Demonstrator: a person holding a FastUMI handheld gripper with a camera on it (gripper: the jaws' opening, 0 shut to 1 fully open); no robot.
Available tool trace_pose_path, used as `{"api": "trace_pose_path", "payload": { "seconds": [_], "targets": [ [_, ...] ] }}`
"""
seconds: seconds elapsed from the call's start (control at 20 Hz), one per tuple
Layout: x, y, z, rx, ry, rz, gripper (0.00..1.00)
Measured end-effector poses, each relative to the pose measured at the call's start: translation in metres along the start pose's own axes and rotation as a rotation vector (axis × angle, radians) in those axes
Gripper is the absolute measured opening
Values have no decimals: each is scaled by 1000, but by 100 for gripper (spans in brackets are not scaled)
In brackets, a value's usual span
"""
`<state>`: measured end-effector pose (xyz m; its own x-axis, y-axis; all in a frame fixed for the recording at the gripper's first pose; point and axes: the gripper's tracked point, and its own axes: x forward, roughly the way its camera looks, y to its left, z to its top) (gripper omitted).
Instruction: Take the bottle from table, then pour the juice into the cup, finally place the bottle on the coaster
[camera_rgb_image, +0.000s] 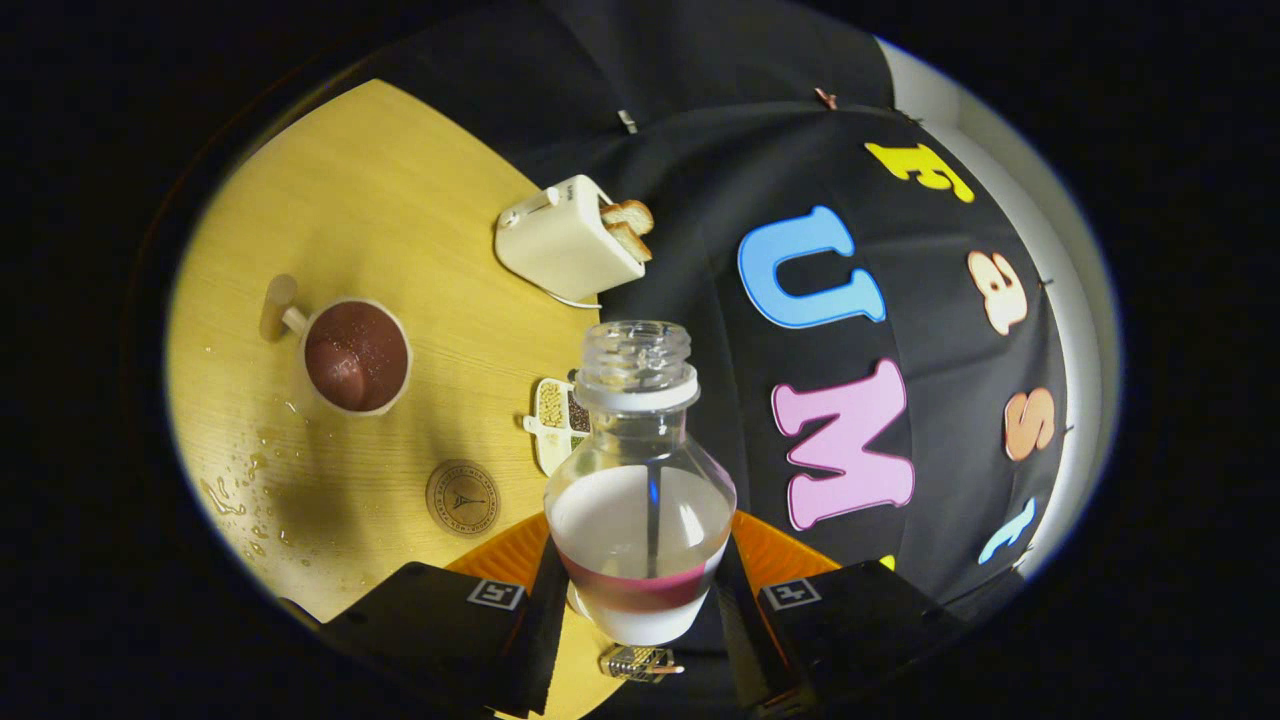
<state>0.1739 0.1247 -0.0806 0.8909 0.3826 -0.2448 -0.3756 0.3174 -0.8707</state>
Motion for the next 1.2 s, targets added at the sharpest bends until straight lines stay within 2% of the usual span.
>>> {"api": "trace_pose_path", "payload": {
  "seconds": [0.25,0.5,0.6,0.8,0.9,1.0,1.2],
  "targets": [
    [2,3,-25,369,50,20,71],
    [11,27,-20,733,25,77,71],
    [23,36,-23,840,25,96,71],
    [42,48,-27,960,-20,102,71],
    [56,57,-32,1069,-19,117,71],
    [75,65,-43,1145,-17,94,72],
    [98,65,-47,1176,-67,51,72]
  ]
}}
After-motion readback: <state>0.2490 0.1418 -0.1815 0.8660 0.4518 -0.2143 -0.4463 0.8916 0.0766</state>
